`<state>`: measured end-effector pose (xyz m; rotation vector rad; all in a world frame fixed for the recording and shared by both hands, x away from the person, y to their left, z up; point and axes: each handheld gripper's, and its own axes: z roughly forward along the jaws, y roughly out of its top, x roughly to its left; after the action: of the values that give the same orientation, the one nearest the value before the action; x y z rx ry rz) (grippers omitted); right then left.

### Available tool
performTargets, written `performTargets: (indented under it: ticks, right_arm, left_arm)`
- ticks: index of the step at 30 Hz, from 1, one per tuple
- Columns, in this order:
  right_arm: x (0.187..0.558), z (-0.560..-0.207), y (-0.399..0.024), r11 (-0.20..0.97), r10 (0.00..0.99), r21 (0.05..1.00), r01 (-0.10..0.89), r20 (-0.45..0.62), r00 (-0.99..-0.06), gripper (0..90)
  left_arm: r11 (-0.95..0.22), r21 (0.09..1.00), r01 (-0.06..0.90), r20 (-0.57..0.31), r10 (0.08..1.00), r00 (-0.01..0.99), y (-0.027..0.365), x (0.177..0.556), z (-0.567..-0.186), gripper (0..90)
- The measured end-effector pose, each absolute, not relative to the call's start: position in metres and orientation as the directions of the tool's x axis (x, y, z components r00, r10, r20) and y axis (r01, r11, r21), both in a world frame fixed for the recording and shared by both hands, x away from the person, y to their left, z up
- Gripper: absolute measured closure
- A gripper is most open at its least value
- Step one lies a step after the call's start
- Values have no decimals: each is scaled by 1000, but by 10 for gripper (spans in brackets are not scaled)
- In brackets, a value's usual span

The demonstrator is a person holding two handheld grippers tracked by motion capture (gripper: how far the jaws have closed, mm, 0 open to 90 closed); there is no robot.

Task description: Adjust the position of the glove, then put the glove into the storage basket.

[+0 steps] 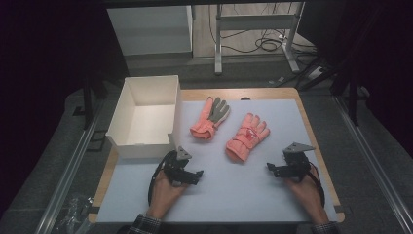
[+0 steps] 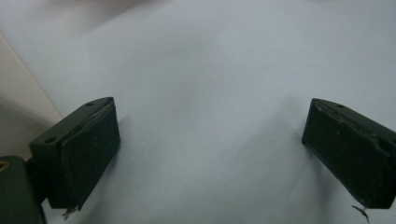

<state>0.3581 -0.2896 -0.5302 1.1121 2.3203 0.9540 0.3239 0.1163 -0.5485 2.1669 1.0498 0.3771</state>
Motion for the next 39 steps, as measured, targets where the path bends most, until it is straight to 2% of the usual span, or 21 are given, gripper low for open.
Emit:
performTargets:
  ticks: [13, 17, 18, 19, 20, 21, 22, 23, 27, 28, 29, 31, 32, 33, 34, 35, 36, 39]
  right_arm:
    - [357, -529, -289, 455, 793, 722, 521, -61, -607, 154]
    - [354, -528, -286, 460, 789, 723, 515, -67, -611, 193]
    - [351, -526, -284, 462, 781, 726, 510, -60, -622, 236]
    - [351, -526, -284, 462, 781, 726, 510, -60, -622, 236]
    - [349, -523, -280, 459, 768, 730, 506, -39, -640, 297]
    - [349, -523, -280, 459, 768, 730, 506, -39, -640, 297]
    - [347, -519, -274, 455, 750, 736, 501, -14, -661, 378]
    - [347, -519, -274, 455, 750, 736, 501, -14, -661, 378]
    - [345, -514, -259, 461, 707, 735, 497, 35, -706, 530]
    - [345, -513, -251, 466, 686, 736, 492, 51, -726, 598]
    - [345, -513, -251, 466, 686, 736, 492, 51, -726, 598]
    - [346, -511, -241, 472, 666, 735, 487, 65, -743, 671]
    - [348, -510, -233, 480, 646, 736, 477, 71, -760, 733]
    - [348, -510, -233, 480, 646, 736, 477, 71, -760, 733]
    - [349, -508, -222, 495, 627, 734, 465, 70, -776, 788]
    - [349, -508, -222, 495, 627, 734, 465, 70, -776, 788]
    - [350, -507, -210, 511, 607, 730, 454, 67, -791, 825]
    - [351, -507, -199, 523, 587, 731, 438, 64, -807, 841]
  left_arm:
    - [-435, 693, 575, -37, 775, 631, 116, 324, -549, 41]
    - [-435, 693, 575, -36, 775, 631, 116, 324, -549, 40]
    - [-436, 693, 575, -36, 775, 631, 116, 324, -549, 40]
    - [-436, 693, 575, -36, 775, 631, 116, 324, -549, 40]
    - [-436, 693, 574, -36, 775, 631, 116, 324, -549, 40]
    - [-436, 693, 575, -36, 775, 631, 116, 324, -549, 40]
    - [-436, 693, 574, -36, 775, 631, 116, 324, -549, 40]
    - [-436, 693, 574, -35, 775, 631, 116, 324, -549, 40]
    - [-441, 690, 573, -33, 773, 634, 117, 324, -548, 40]
    - [-441, 690, 573, -33, 773, 634, 117, 324, -548, 40]
    - [-441, 691, 573, -33, 773, 634, 117, 324, -548, 40]
    - [-441, 690, 573, -32, 773, 634, 117, 324, -548, 40]
    - [-441, 690, 573, -32, 773, 634, 117, 324, -548, 41]
    - [-441, 690, 573, -32, 773, 634, 117, 324, -548, 41]
    - [-441, 691, 573, -33, 773, 634, 117, 324, -548, 40]
    - [-441, 691, 573, -33, 773, 634, 117, 324, -548, 41]
    - [-441, 691, 573, -32, 773, 634, 117, 324, -548, 41]
    - [-442, 691, 573, -32, 772, 634, 117, 324, -548, 41]
